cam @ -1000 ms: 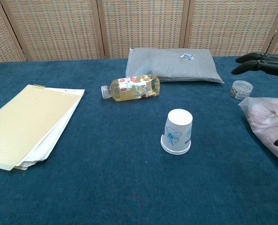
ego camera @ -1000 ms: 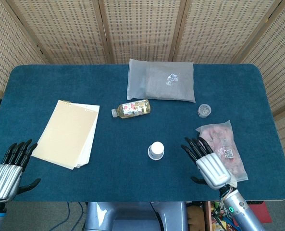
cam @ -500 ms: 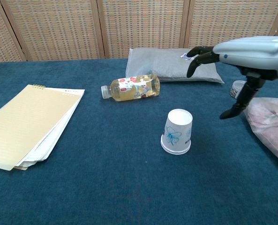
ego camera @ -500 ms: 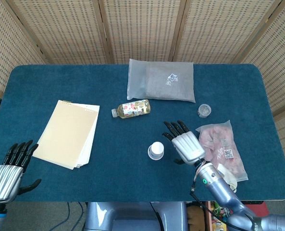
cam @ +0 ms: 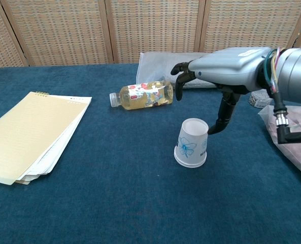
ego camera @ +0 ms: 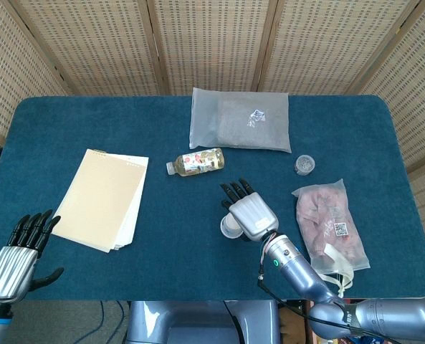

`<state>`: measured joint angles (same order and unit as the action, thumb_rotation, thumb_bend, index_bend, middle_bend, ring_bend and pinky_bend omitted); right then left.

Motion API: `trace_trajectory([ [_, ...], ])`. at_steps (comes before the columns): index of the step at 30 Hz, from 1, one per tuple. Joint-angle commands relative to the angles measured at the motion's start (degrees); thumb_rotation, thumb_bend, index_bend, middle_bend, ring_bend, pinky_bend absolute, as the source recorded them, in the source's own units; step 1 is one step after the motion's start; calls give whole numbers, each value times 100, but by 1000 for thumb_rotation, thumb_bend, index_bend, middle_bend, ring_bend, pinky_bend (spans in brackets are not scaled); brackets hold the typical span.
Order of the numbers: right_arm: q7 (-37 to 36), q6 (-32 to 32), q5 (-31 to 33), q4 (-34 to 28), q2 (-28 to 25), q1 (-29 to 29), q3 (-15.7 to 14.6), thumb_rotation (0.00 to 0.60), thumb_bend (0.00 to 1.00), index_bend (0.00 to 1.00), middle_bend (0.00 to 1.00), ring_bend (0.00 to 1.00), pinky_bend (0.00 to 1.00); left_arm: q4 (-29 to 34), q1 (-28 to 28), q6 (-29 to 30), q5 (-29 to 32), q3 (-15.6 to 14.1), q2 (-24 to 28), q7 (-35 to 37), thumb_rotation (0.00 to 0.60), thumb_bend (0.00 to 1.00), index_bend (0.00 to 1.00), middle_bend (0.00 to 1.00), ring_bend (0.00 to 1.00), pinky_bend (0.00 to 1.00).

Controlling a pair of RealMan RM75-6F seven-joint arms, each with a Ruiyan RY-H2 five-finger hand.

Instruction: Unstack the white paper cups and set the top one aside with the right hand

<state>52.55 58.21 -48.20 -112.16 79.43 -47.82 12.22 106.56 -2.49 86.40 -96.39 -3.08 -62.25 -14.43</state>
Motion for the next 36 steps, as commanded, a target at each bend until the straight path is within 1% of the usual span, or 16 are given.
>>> trace_trajectory([
  [1, 112, 117, 62, 75, 132, -97, -86, 600, 317, 306, 55, 0, 0, -5, 7, 12, -6, -4, 2, 10, 600, 190, 0, 0, 0, 0],
  [10, 133, 264, 214, 392, 345, -319, -204, 600, 317, 343, 77, 0, 0, -21, 0, -14, 21, 3, -5, -7, 600, 190, 0, 0, 0, 0],
  [21, 295, 326, 462, 596, 490, -524, -388, 600, 317, 352, 79, 0, 0, -24, -13, -60, 64, 6, -19, -33, 600, 189, 0, 0, 0, 0],
  [26, 306, 365, 534, 698, 567, -587, -418, 600, 317, 371, 89, 0, 0, -18, -20, -81, 66, 0, -20, -45, 600, 189, 0, 0, 0, 0],
  [36, 375, 388, 679, 847, 675, -738, -448, 600, 316, 371, 88, 0, 0, -25, -23, -80, 67, 3, -18, -25, 600, 189, 0, 0, 0, 0],
])
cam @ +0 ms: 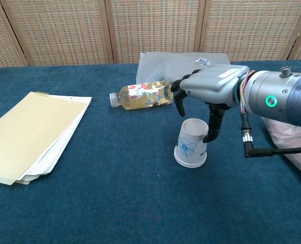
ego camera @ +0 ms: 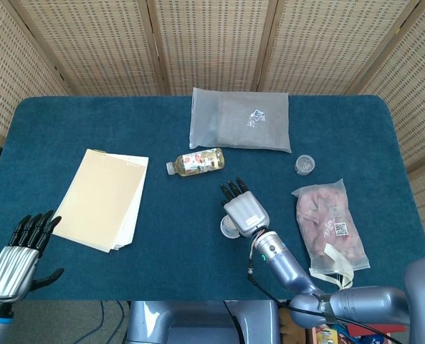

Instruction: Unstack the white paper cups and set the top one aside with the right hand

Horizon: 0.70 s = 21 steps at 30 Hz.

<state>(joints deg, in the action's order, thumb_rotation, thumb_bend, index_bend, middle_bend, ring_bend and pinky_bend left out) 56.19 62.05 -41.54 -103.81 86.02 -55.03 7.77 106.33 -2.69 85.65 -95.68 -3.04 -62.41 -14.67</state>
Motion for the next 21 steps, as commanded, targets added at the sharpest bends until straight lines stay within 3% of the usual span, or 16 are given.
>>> trace_trajectory([
  [1, 17, 6, 28, 24, 29, -32, -5, 600, 317, 371, 88, 0, 0, -4, -6, -10, -6, -3, -5, 0, 600, 189, 0, 0, 0, 0],
  [21, 20, 85, 174, 128, 145, -207, -134, 600, 317, 410, 106, 0, 0, -7, -11, -27, -2, -13, -8, -17, 600, 189, 0, 0, 0, 0],
])
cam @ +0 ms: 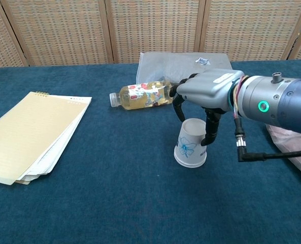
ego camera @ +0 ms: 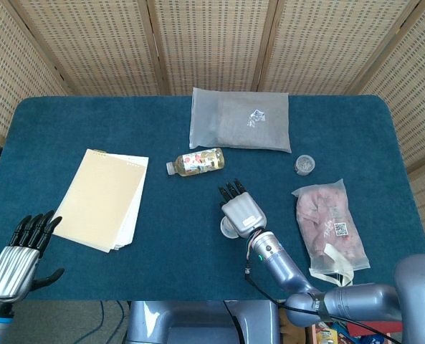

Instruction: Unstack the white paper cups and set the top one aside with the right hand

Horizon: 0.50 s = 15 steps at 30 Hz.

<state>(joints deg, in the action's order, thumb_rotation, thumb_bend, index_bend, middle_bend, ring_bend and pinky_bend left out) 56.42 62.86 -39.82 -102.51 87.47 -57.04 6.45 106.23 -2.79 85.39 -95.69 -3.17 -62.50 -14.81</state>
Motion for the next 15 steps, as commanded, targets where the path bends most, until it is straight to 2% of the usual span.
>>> trace_trajectory([
  [1, -1, 7, 2, -2, 1, -12, -6, 600, 317, 414, 108, 0, 0, 3, 0, 0, 4, 1, 1, -3, 600, 189, 0, 0, 0, 0],
  [15, 65, 115, 2, -113, 11, -120, -55, 600, 318, 469, 128, 0, 0, -9, 2, -1, 4, -9, 4, 20, 600, 189, 0, 0, 0, 0],
])
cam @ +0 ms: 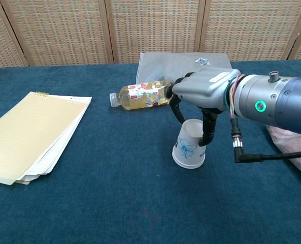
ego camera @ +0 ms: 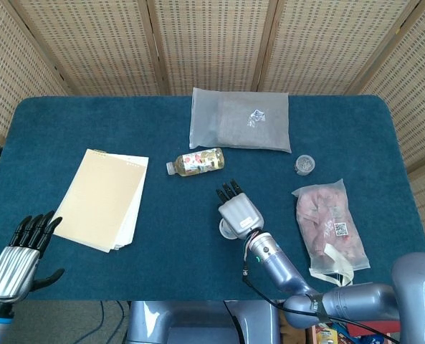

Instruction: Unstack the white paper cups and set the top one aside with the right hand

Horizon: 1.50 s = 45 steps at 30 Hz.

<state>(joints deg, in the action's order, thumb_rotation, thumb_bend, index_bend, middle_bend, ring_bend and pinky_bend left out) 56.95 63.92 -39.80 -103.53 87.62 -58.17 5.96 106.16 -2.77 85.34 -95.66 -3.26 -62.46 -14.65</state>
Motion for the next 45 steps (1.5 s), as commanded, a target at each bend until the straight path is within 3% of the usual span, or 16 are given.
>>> trace_trajectory([
  [1, 28, 15, 5, -20, -7, -17, -12, 600, 317, 470, 129, 0, 0, -2, 2, 10, -5, 1, 0, 9, 600, 189, 0, 0, 0, 0],
  [19, 523, 383, 192, -572, -372, -273, 69, 600, 318, 484, 138, 0, 0, -4, 8, 30, -9, 2, 11, 42, 600, 190, 0, 0, 0, 0],
  [32, 1213, 883, 629, -1539, -848, -585, 225, 600, 317, 494, 140, 0, 0, 8, 12, 41, -70, -25, 24, 49, 600, 189, 0, 0, 0, 0],
  [39, 1646, 1209, 938, -2002, -1106, -846, 455, 600, 318, 494, 143, 0, 0, 6, 34, 105, -126, -40, 68, 142, 600, 189, 0, 0, 0, 0],
  [45, 1802, 1363, 1234, -2074, -1302, -959, 529, 600, 317, 494, 143, 0, 0, -1, 38, 125, -162, -45, 73, 170, 600, 189, 0, 0, 0, 0],
])
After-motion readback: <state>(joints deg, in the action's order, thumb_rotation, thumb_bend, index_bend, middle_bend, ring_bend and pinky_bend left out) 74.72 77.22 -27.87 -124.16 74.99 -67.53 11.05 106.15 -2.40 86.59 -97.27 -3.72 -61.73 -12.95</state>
